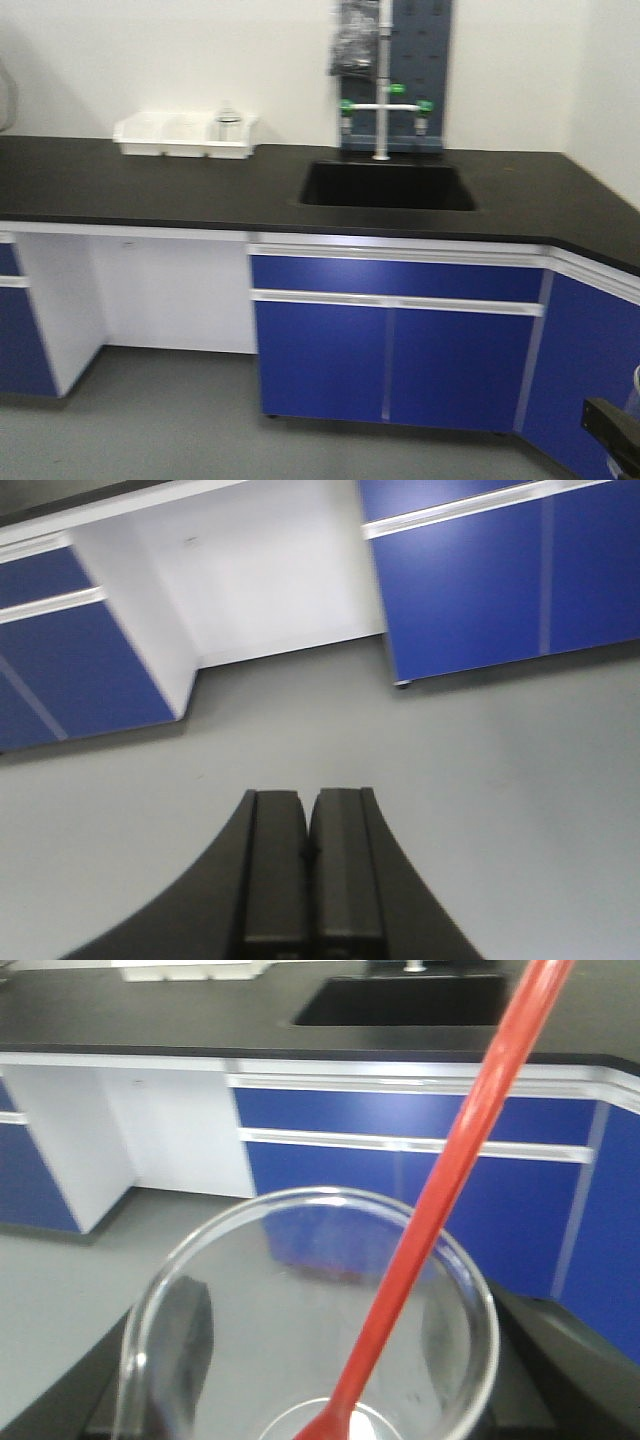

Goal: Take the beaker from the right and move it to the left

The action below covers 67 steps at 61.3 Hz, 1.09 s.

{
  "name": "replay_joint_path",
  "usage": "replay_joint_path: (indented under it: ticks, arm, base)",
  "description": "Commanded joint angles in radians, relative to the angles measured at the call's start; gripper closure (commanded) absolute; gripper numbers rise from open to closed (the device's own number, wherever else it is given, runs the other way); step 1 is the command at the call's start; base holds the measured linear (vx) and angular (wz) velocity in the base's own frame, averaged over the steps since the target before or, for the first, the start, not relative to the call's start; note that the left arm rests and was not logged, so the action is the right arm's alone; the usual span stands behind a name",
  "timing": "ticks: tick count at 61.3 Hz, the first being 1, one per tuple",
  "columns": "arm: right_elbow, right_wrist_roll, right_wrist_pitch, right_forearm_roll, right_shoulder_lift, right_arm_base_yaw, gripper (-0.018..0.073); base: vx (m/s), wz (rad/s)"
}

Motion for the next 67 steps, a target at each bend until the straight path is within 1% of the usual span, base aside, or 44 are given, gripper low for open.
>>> replay_joint_path:
  ticks: [1,23,38,51,67]
  arm:
    - [-0.032,-0.002,-0.055,-0.031,-0.004,0.001,0.0563]
    - [-0.032,-0.002,-0.055,-0.031,-0.004,0.001,0.0563]
    - [-0.032,-0.002,-0.055,-0.031,-0.004,0.001,0.0563]
    - [-0.032,-0.002,-0.055,-0.031,-0.004,0.001,0.0563]
    - [-0.032,-0.002,-0.055,-0.031,-0.004,0.001,0.0563]
  base:
    - [0.19,0.75]
    - [0.22,0.72]
    - [0.28,0.58]
    - [0.33,0.41]
    - [0.37,0.2]
